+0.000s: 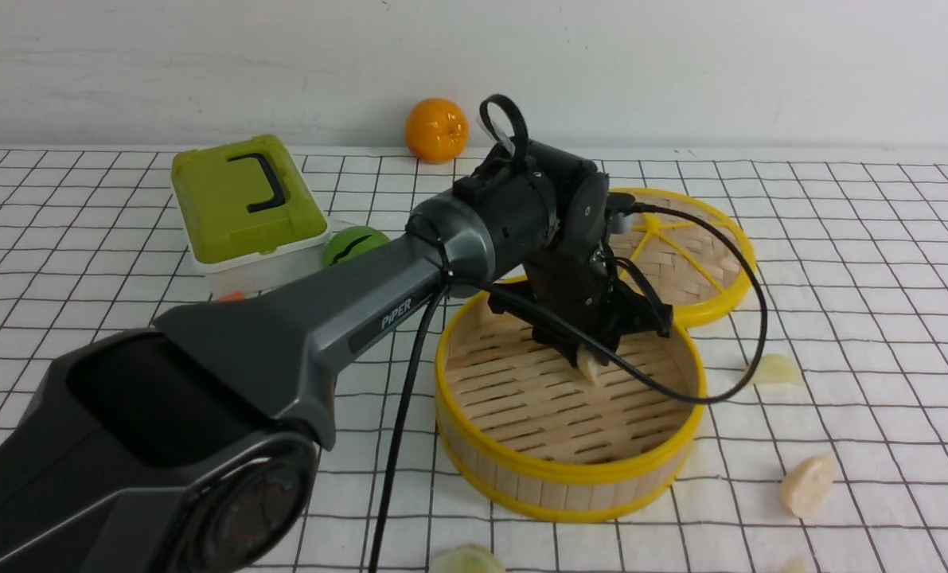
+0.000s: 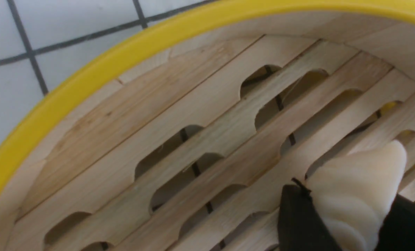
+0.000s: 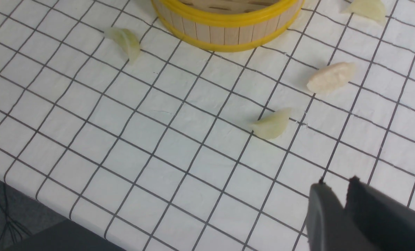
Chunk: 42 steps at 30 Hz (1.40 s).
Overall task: Put the dumplings into the steamer on the table with the white tablecloth.
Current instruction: 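Place the dumpling into the bamboo steamer basket with the left gripper, then reach for and grasp a dumpling on the table with the left gripper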
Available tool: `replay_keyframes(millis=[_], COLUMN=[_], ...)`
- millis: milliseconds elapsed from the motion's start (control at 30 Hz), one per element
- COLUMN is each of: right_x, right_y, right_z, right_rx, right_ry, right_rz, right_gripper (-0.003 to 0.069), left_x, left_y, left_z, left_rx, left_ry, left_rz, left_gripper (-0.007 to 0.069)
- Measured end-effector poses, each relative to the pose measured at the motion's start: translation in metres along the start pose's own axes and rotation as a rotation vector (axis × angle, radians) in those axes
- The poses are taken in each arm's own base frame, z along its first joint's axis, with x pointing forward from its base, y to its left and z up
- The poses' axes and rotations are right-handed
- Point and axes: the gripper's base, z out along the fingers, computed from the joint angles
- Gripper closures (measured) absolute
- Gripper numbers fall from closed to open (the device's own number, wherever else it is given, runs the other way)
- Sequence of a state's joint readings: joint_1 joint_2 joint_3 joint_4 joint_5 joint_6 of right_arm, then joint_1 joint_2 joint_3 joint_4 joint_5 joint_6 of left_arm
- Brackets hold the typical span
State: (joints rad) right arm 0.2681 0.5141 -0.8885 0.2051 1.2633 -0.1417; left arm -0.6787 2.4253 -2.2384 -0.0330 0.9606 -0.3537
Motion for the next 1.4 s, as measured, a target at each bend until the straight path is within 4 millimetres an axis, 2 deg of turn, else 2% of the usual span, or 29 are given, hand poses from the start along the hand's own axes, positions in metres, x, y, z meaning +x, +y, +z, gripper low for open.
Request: replay_keyframes(millis=[67,100,133,167,200,233,267,333,367,400,467,500,633,767,867,900,967,1033,1067,1100,1167,1200,1267,1400], right_x=[0.0,0.0,0.0,0.0,0.0,0.0,0.0,0.0,0.0,0.0,0.0,0.0,0.0,0.0,0.0,0.0,0.0,0.0,0.0,-0.001,-0.002,-0.002,-0.002,-0.002], right_y=[0.0,0.0,0.0,0.0,0.0,0.0,0.0,0.0,0.0,0.0,0.0,0.0,0.0,0.0,0.0,0.0,0.0,0.0,0.0,0.0,0.0,0.0,0.0,0.0], right_z=[0.0,0.0,0.0,0.0,0.0,0.0,0.0,0.0,0.0,0.0,0.0,0.0,0.0,0.0,0.0,0.0,0.0,0.0,0.0,0.0,0.0,0.0,0.0,0.0], right_rx=[0.0,0.0,0.0,0.0,0.0,0.0,0.001,0.001,0.001,0.001,0.001,0.002,0.002,0.001,0.0,0.0,0.0,0.0,0.0,0.001,0.003,0.003,0.003,0.003], right_ry=[0.0,0.0,0.0,0.0,0.0,0.0,-0.001,-0.001,-0.001,-0.001,-0.001,-0.001,-0.002,-0.002,-0.002,-0.002,-0.002,-0.003,-0.004,-0.012,-0.022,-0.022,-0.025,-0.025], right_rz=[0.0,0.001,0.001,0.001,0.001,0.001,0.001,0.001,0.001,0.001,0.001,0.0,0.0,0.001,0.002,0.002,0.002,0.002,0.002,0.002,0.002,0.002,0.002,0.002], right_gripper=[0.0561,0.0561,0.0558,0.0557,0.0557,0.0557,0.0555,0.0554,0.0552,0.0552,0.055,0.0549,0.0546,0.0543,0.054,0.0539,0.0538,0.0536,0.0536,0.0534,0.0534,0.0534,0.0532,0.0526], left_x=[0.0,0.0,0.0,0.0,0.0,0.0,0.001,0.0,-0.003,-0.004,-0.009,-0.015,-0.019,-0.001,0.028,0.046,0.062,0.094,0.097,0.121,0.142,0.144,0.158,0.158], left_y=[0.0,0.0,0.0,0.0,0.0,0.0,0.0,0.0,0.0,0.0,-0.001,-0.003,-0.007,-0.005,0.006,0.013,0.018,0.028,0.029,0.036,0.042,0.043,0.049,0.049], left_z=[0.0,0.0,0.0,-0.003,-0.003,-0.006,-0.016,-0.031,-0.053,-0.053,-0.084,-0.116,-0.196,-0.249,-0.268,-0.268,-0.264,-0.251,-0.249,-0.232,-0.214,-0.213,-0.194,-0.182], left_rx=[0.0,-0.001,-0.002,-0.004,-0.005,-0.008,-0.02,-0.036,-0.053,-0.052,-0.067,-0.064,-0.018,0.027,0.008,-0.006,-0.009,-0.002,-0.004,0.011,0.027,0.029,0.024,0.016], left_ry=[0.0,0.001,0.005,0.01,0.012,0.02,0.044,0.059,0.065,0.063,0.038,-0.013,-0.147,-0.182,-0.13,-0.083,-0.029,0.086,0.097,0.197,0.274,0.276,0.316,0.27], left_rz=[-0.001,-0.001,-0.001,-0.001,-0.001,-0.002,0.001,0.008,0.02,0.022,0.051,0.079,0.122,0.163,0.202,0.221,0.236,0.286,0.293,0.348,0.391,0.392,0.365,0.234], left_gripper=[0.0299,0.029,0.0207,0.0162,0.0162,0.0123,0.0073,0.0041,0.0032,0.0032,0.0036,0.0048,0.0085,0.0099,0.0102,0.0102,0.0102,0.0102,0.0102,0.0102,0.0102,0.0102,0.0102,0.0102])
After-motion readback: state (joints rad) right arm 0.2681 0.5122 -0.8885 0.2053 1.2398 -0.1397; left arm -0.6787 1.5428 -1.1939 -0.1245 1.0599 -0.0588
